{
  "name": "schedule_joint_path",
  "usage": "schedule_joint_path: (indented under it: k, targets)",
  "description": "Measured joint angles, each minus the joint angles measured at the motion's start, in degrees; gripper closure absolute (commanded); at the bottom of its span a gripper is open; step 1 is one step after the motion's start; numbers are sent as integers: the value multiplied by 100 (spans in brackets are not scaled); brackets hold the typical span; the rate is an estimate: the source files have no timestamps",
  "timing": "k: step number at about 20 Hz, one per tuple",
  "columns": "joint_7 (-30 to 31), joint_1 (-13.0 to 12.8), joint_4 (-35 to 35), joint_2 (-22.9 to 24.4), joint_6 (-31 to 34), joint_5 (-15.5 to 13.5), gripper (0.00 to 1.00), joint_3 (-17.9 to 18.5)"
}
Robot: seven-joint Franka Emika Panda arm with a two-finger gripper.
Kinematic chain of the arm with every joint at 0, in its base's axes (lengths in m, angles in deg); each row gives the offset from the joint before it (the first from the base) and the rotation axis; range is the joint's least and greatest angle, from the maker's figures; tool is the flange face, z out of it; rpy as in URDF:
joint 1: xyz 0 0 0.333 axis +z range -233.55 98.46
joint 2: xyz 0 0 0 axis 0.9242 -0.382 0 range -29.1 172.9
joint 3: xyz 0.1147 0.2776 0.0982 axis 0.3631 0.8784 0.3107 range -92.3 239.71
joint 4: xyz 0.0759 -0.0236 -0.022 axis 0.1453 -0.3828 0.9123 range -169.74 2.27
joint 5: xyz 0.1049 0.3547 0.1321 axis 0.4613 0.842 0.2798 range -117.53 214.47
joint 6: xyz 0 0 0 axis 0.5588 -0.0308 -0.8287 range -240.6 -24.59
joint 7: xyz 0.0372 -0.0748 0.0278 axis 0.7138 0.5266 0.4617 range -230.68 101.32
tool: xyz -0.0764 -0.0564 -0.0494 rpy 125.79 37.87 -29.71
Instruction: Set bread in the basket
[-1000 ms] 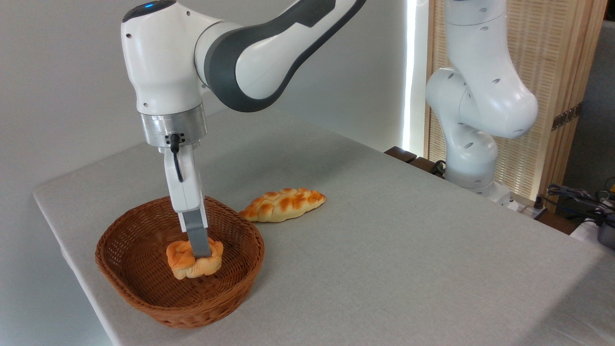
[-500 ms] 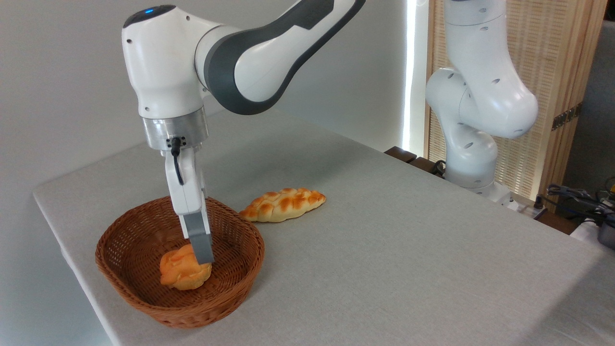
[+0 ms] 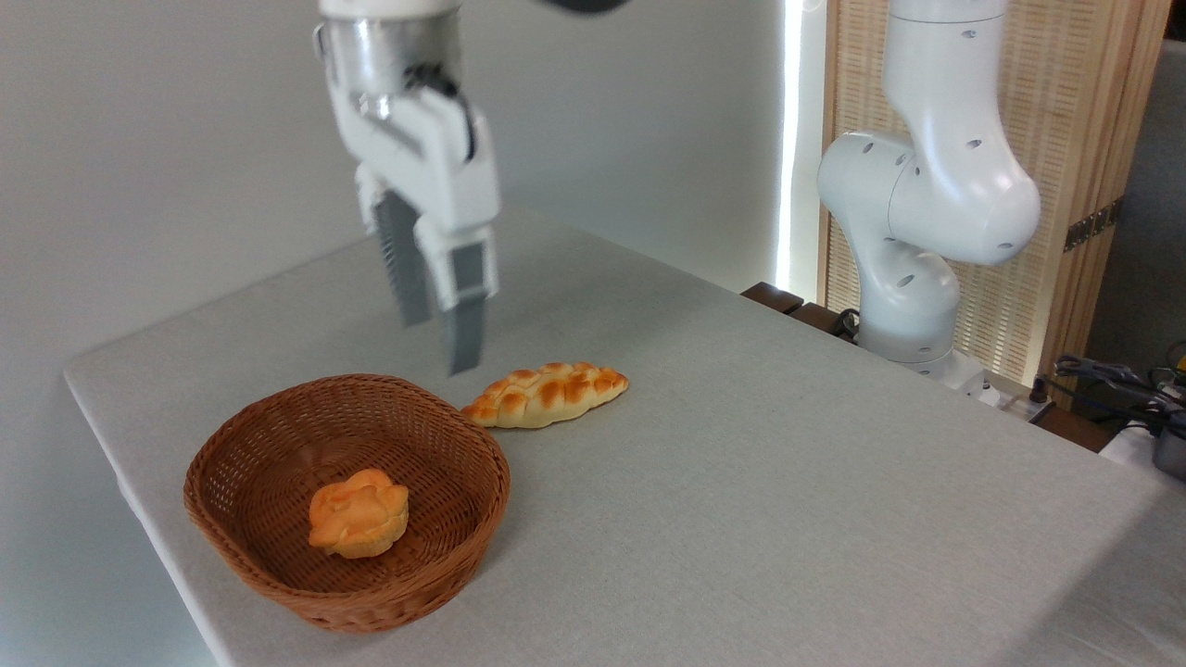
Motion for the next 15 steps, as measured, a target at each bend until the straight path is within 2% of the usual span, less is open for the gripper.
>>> schedule_joint_path:
  k: [3,15]
  targets:
    - [176,13,-18,164,420,0,0,0]
    - [310,42,165,-11,479,0,0,16]
